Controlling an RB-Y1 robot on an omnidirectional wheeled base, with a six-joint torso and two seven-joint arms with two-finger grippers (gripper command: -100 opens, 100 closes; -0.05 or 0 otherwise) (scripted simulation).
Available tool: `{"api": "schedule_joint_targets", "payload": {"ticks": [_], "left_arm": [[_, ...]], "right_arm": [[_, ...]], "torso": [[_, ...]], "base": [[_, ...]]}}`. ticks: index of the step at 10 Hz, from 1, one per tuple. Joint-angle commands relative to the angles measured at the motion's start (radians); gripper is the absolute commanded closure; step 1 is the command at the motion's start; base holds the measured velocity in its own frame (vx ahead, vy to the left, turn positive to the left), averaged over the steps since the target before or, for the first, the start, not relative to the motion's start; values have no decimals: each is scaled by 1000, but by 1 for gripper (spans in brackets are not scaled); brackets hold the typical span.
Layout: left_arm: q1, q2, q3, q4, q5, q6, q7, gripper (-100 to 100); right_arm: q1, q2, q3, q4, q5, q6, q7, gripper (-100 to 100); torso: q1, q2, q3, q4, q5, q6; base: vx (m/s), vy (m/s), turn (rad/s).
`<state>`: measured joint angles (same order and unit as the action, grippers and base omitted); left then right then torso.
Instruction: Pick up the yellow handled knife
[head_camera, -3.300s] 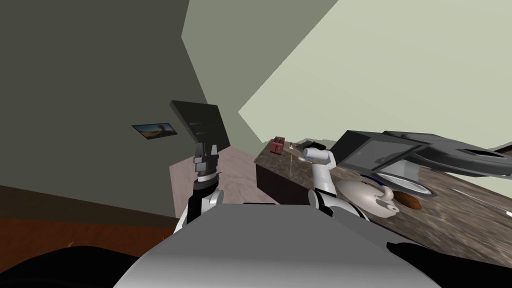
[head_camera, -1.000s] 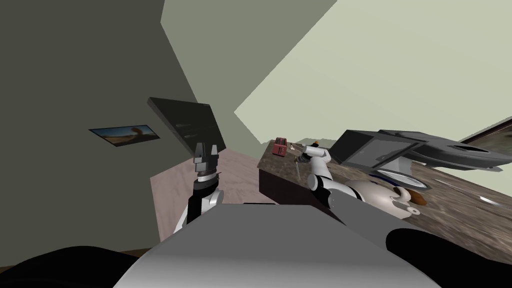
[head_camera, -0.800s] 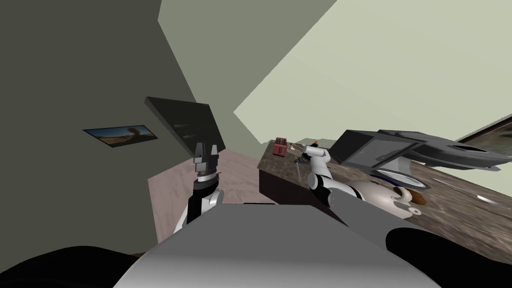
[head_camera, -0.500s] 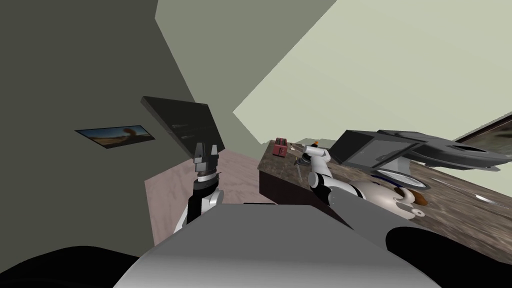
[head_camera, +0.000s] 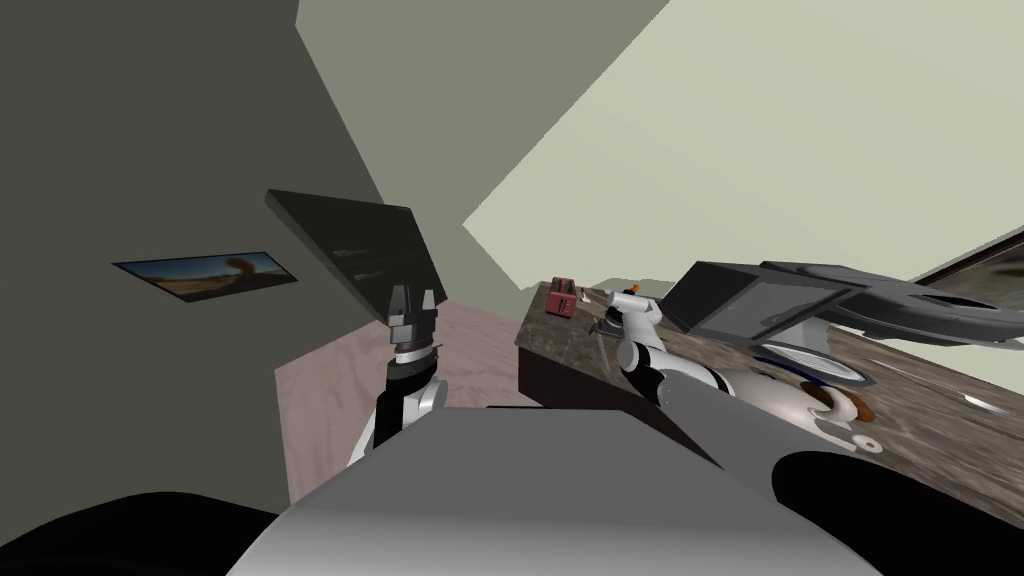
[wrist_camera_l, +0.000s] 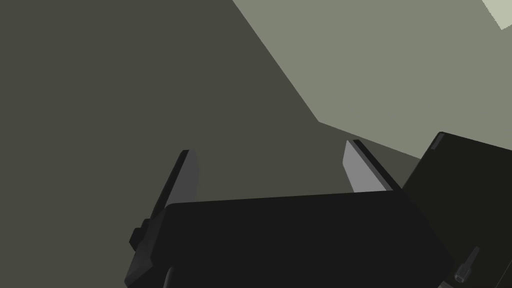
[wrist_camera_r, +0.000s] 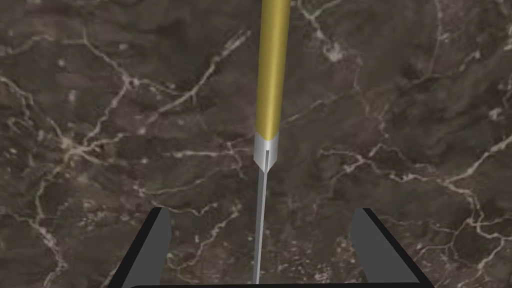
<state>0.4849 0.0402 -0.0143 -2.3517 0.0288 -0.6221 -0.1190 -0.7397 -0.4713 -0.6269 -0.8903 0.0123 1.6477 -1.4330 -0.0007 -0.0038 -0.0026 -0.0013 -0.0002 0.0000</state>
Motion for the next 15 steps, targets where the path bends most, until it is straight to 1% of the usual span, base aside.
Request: {"api": "schedule_joint_targets", "payload": {"ticks": [1, 2, 4, 5, 6, 10, 11, 12, 13, 14, 15], "left_arm": [[0, 0, 0, 0, 0, 0, 0, 0], [0, 0, 0, 0, 0, 0, 0, 0], [0, 0, 0, 0, 0, 0, 0, 0], [0, 0, 0, 0, 0, 0, 0, 0], [0, 0, 0, 0, 0, 0, 0, 0], [0, 0, 0, 0, 0, 0, 0, 0], [0, 0, 0, 0, 0, 0, 0, 0], [0, 0, 0, 0, 0, 0, 0, 0], [0, 0, 0, 0, 0, 0, 0, 0], [0, 0, 0, 0, 0, 0, 0, 0], [0, 0, 0, 0, 0, 0, 0, 0]], "right_arm": [[0, 0, 0, 0, 0, 0, 0, 0], [16, 8, -1, 11, -3, -31, 8, -100], [32, 17, -3, 22, -7, -61, 16, -100], [28, 13, -3, 18, -6, -49, 15, -100], [28, 13, -3, 20, -7, -54, 16, 100], [27, 14, -6, 20, -10, -52, 15, 100], [27, 14, -6, 20, -10, -52, 15, 0], [13, 7, -1, 9, -3, -25, 6, 100], [3, 2, 0, 2, -1, -6, 2, 100], [10, 4, -2, 8, -3, -23, 7, 100], [8, 2, -2, 9, -3, -20, 6, 0]], "torso": [[0, 0, 0, 0, 0, 0], [0, 2, 1, 1, 0, 0], [0, 2, 1, 1, 0, 0], [0, 2, 1, 0, 0, 0], [0, 3, 2, 1, 0, 0], [3, 2, 1, -1, 2, 0], [3, 2, 1, -1, 2, 0], [3, 2, 1, -1, 2, 0], [3, 3, 1, 0, 2, -1], [2, 5, 2, 0, 2, -1], [2, 4, 2, 0, 1, 0]], "base": [[8, 0, 2], [24, 9, -47], [38, 11, -44], [14, 5, -4], [0, 0, 0], [0, 0, 0], [0, 0, 0], [-25, -1, 52], [-46, -12, 62], [-20, -9, 12], [0, 0, 0]]}}
